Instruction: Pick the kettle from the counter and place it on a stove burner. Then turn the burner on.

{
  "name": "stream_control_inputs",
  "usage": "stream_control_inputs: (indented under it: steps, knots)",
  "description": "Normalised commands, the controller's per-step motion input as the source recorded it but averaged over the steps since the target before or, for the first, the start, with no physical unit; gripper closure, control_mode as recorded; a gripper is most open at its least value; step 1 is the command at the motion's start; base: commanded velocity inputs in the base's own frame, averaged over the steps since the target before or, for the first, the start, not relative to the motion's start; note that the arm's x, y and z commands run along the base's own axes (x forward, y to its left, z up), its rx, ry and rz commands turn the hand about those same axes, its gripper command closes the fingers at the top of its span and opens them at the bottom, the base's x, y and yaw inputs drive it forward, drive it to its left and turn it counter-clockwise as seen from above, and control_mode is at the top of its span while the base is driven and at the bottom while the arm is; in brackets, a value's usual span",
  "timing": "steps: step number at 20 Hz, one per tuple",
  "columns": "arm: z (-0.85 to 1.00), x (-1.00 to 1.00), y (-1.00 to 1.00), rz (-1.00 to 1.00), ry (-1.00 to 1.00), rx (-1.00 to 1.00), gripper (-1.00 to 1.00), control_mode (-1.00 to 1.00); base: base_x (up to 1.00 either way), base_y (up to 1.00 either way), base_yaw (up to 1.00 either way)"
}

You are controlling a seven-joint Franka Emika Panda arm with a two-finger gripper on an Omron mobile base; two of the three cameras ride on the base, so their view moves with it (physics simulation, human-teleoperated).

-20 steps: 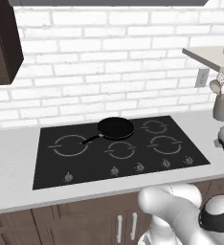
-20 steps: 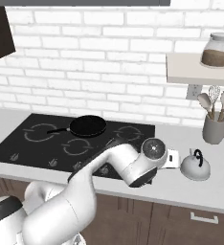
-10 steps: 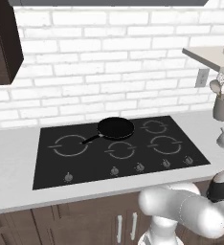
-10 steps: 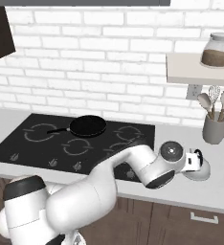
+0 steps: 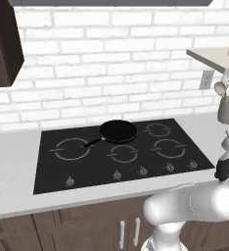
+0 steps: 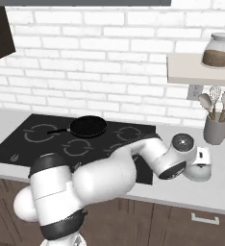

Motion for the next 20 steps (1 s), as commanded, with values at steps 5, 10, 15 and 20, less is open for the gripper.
stream_control_inputs:
  steps: [5,10,15,20]
  knots:
    - [-0.11,0.35,-0.3,-0.1,0.0,0.13,-1.0,-1.0,0.0,0.0,0.0]
    - [-0.11,0.28,-0.39,-0.08,0.0,0.2,-1.0,-1.0,0.0,0.0,0.0]
    - [-0.03,0.27,-0.4,-0.01,0.0,0.2,-1.0,-1.0,0.0,0.0,0.0]
    - [-0.23,0.11,-0.3,0.0,0.0,0.03,-1.0,-1.0,0.0,0.0,0.0]
